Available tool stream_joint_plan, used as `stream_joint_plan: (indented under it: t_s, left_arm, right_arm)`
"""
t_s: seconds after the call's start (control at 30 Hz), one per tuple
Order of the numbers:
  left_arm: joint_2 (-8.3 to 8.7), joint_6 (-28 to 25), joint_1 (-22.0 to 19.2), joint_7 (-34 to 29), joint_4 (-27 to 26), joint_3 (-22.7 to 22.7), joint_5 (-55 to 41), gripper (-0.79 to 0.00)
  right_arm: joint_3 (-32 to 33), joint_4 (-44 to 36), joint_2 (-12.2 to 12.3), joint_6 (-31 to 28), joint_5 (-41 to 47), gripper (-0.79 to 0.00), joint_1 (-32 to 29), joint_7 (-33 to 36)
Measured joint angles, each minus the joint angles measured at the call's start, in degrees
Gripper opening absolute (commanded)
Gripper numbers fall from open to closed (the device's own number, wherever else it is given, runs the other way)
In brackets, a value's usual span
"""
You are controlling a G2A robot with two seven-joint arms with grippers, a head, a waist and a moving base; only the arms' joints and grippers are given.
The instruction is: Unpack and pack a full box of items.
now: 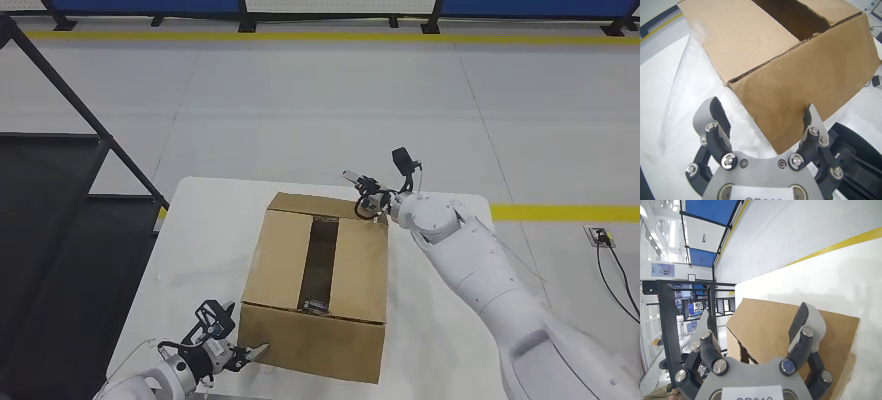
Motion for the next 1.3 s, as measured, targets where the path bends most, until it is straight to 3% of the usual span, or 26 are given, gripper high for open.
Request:
stream_joint_plan:
  t_s: [0.27,0.43,0.6,0.77,0.93,1.3]
  left_arm:
    - [0.07,2.2,0.8,3.0,-1.4,-2.9,-4.7,0.000]
    - [0.18,3.5,1.1,3.4,-0.4,-7.8,-14.1,0.000]
    - [-0.05,9.3,1.0,1.9,0.4,-9.1,-18.9,0.000]
    - [-0.55,20.6,-1.2,-1.0,0.9,-5.6,-12.9,0.000]
    - [-1.16,27.4,-4.4,-2.3,3.2,-0.7,-8.5,0.000]
    - [-1.81,28.2,-9.1,-3.1,6.4,4.9,-4.2,0.000]
  right_arm:
    - [2.6,1.8,-0.7,-6.8,2.3,0.000,0.1,2.8]
    - [5.8,0.8,0.3,-14.8,6.8,0.000,-0.4,14.7]
    - [7.9,-1.9,1.5,-18.2,9.0,0.000,-1.4,27.7]
    - [9.3,-3.0,2.4,-19.1,8.6,0.000,-1.8,29.3]
    - [9.4,-3.3,2.5,-18.5,8.3,0.000,-2.4,28.5]
    - [7.3,-9.8,2.9,-9.5,0.4,0.000,-5.2,32.4]
